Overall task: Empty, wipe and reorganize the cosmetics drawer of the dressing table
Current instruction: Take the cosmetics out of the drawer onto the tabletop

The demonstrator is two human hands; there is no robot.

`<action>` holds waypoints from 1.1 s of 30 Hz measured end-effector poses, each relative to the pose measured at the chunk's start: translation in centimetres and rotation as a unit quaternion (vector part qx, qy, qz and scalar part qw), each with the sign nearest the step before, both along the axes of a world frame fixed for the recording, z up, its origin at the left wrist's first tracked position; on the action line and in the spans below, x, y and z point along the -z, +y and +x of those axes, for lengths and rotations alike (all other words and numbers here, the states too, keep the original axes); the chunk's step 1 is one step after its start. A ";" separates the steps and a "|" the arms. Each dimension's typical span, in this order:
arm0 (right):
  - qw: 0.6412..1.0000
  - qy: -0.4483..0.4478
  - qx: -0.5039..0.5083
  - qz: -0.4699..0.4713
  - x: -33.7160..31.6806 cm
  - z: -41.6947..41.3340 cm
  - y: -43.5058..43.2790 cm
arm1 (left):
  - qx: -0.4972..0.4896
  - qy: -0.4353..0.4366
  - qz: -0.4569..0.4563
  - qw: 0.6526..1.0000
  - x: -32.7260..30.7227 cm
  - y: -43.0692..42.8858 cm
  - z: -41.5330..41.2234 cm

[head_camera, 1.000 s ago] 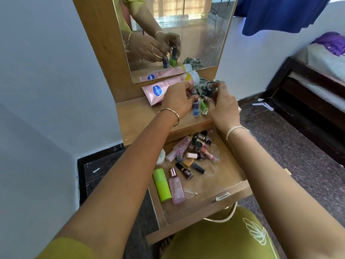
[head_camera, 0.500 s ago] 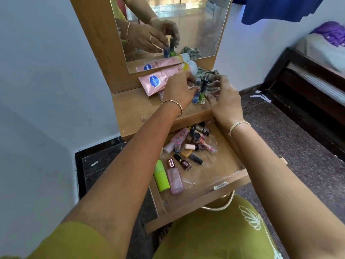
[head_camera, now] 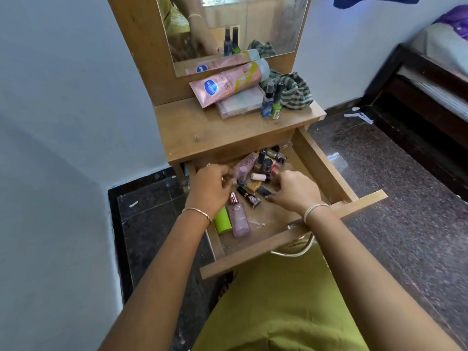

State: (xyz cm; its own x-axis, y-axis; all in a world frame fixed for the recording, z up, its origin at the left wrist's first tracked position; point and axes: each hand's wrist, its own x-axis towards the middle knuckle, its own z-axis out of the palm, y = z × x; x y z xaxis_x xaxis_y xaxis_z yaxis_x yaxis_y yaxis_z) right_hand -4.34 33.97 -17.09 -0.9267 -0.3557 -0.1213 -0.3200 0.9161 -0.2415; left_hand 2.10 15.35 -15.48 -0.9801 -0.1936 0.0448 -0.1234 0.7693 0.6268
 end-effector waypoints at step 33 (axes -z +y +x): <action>0.949 -0.058 0.119 -0.285 0.2 -0.3 1.0 | 0.033 -0.152 -0.067 0.986 1.8 2.3 0.1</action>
State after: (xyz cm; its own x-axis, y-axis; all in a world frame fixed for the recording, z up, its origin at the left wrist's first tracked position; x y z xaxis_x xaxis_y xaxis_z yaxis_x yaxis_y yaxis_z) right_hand -4.59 34.95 -17.27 -0.9812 -0.1766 -0.0778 -0.0618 0.6695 -0.7402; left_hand 2.18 17.64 -17.25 -0.9624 -0.1412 -0.2322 -0.2367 0.8556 0.4604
